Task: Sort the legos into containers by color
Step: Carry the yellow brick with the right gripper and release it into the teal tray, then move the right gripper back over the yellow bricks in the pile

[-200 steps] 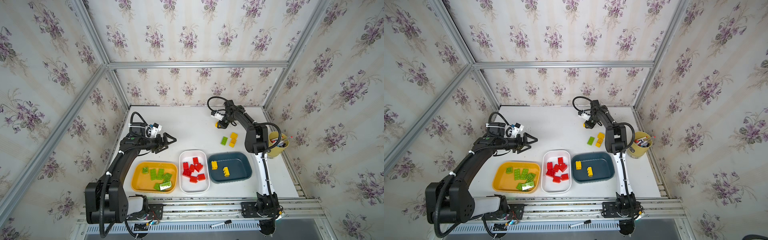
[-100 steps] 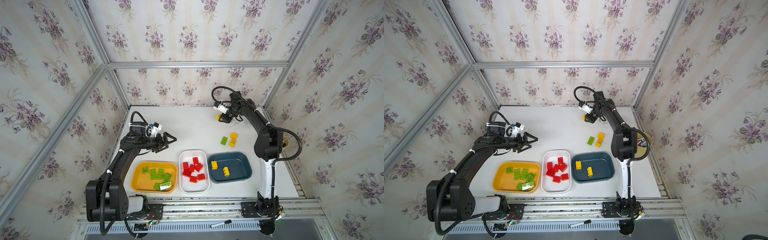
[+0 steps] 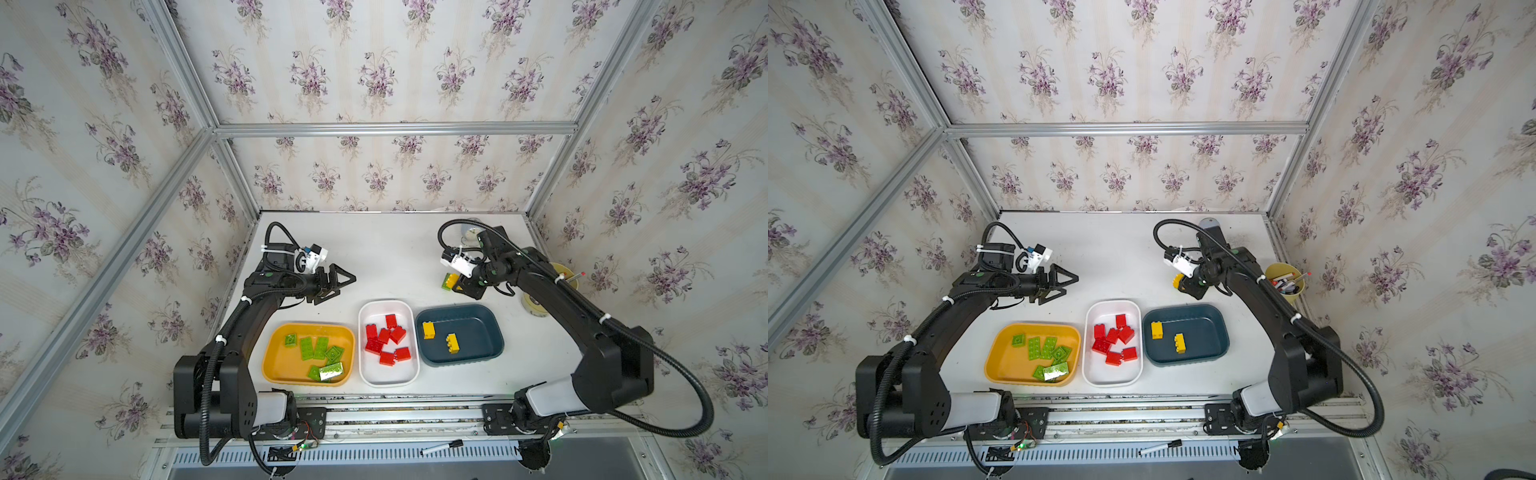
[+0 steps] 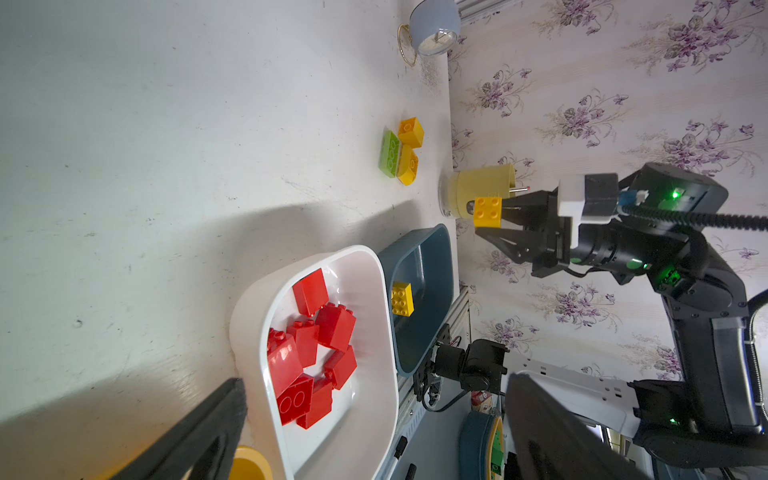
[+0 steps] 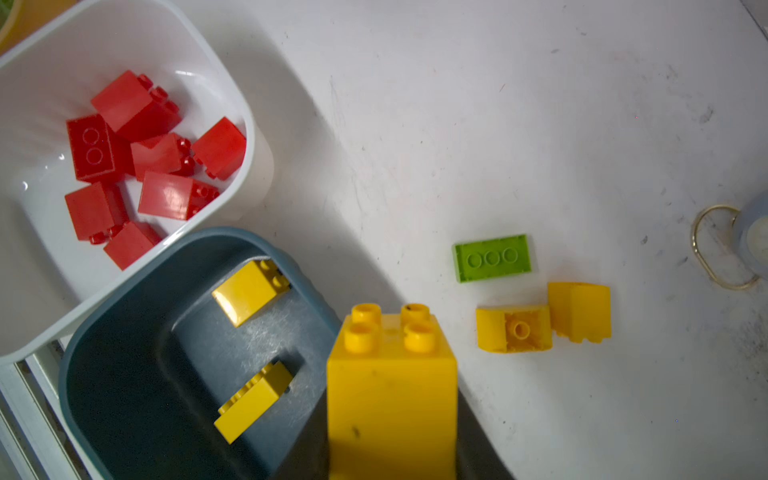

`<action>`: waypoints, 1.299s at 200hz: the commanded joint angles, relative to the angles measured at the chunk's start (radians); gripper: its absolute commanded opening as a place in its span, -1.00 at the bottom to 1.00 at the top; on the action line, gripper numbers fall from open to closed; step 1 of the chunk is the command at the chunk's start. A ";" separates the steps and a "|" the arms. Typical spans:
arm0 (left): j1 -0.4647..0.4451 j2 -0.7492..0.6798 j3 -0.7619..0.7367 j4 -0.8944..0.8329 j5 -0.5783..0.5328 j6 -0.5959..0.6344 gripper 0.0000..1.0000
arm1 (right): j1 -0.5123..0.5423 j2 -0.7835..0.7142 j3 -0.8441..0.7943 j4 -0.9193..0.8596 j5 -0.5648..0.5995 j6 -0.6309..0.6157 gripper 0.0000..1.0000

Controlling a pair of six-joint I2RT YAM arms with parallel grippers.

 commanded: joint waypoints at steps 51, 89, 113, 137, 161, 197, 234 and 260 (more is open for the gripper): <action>-0.015 0.012 0.012 0.035 0.024 0.006 0.99 | 0.204 -0.156 -0.250 0.014 0.036 0.050 -0.53; -0.018 0.012 0.005 0.045 0.024 0.004 0.99 | 0.300 -0.139 -0.295 0.063 0.023 0.097 0.23; -0.018 0.009 -0.002 0.048 0.025 0.002 0.99 | 0.278 -0.152 -0.265 0.088 0.037 0.157 0.47; -0.018 0.008 -0.005 0.050 0.025 0.002 0.99 | 0.126 -0.160 -0.209 0.103 -0.018 0.226 0.56; -0.019 0.008 -0.005 0.051 0.025 0.002 0.99 | 0.022 -0.135 -0.153 0.125 0.046 0.299 0.65; -0.018 0.006 -0.005 0.052 0.025 0.002 0.99 | -0.092 0.008 -0.039 0.119 0.111 0.302 0.63; -0.019 0.003 -0.009 0.052 0.022 0.002 0.99 | -0.174 0.203 0.083 0.160 0.119 0.208 0.57; -0.018 0.005 -0.009 0.053 0.021 0.001 0.99 | -0.191 0.344 0.182 0.147 0.178 0.138 0.54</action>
